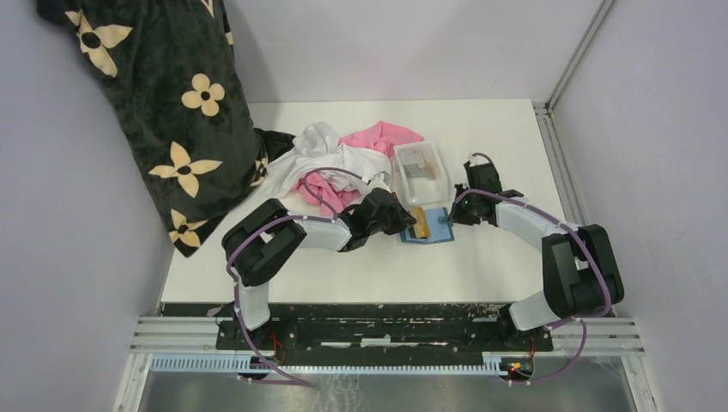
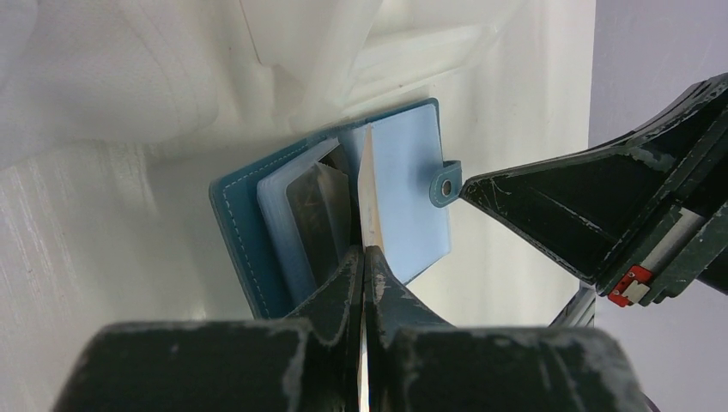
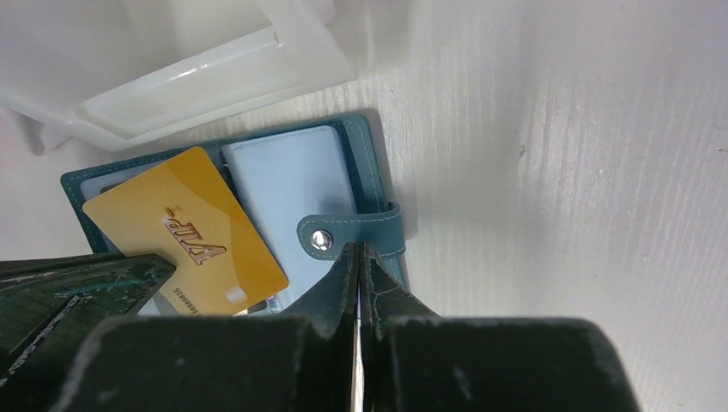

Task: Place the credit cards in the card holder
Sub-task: Insert the credit card into the card holder.

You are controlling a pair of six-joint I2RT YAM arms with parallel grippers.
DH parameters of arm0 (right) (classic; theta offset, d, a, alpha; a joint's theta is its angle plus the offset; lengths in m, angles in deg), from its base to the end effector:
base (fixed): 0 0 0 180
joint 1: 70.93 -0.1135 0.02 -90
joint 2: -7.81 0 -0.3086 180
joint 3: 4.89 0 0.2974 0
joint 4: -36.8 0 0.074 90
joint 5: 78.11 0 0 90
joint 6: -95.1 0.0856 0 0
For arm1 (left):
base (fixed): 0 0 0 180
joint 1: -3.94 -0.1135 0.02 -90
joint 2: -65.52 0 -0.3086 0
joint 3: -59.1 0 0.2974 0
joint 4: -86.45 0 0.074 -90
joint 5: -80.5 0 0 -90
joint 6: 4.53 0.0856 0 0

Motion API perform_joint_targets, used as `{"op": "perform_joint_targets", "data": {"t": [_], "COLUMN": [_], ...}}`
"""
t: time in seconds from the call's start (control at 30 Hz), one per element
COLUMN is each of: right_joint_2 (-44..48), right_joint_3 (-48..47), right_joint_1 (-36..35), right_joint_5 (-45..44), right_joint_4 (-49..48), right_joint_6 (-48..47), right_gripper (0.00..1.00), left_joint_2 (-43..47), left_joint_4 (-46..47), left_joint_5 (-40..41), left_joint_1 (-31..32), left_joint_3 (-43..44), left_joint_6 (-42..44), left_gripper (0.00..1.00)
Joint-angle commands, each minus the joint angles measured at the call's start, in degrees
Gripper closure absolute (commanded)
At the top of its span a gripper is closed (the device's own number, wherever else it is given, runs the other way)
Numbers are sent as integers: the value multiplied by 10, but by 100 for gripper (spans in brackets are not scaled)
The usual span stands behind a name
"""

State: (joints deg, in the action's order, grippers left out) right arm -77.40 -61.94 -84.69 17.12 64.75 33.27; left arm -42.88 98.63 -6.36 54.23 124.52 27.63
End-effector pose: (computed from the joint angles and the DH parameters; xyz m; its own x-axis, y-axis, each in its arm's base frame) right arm 0.3335 0.0897 0.1485 -0.8459 0.2769 -0.4558 0.1283 0.9352 0.3299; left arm 0.3051 -0.3601 0.1219 -0.7990 -0.3610 -0.4810 0.1159 0.6923 -0.7122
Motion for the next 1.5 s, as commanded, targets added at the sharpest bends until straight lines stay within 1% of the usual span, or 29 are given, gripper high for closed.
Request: {"op": "perform_joint_targets", "data": {"t": [0.0,0.23,0.63,0.93,1.2,1.47], "right_joint_2": [-9,-22,-39,-46,-46,-46], "right_joint_3": [-22,-24,-27,-29,-32,-32], "right_joint_1": [1,1,2,2,1,1], "right_joint_5": [-18,-23,-31,-39,-41,-44], "right_joint_4": [-19,-17,-14,-9,-3,-1], "right_joint_6": [-6,-6,-7,-6,-5,-6], "right_gripper": [99,99,99,99,99,99], "left_joint_2": [-2,-3,-26,-44,-47,-58], "left_joint_4": [-22,-29,2,45,87,108], "left_joint_5": [28,40,19,3,14,14], "left_joint_1": [4,6,7,6,5,7], "left_joint_3": [19,11,7,-10,-41,-51], "left_joint_6": [-16,-42,-73,-98,-130,-150], "left_gripper": [97,97,97,97,97,97]}}
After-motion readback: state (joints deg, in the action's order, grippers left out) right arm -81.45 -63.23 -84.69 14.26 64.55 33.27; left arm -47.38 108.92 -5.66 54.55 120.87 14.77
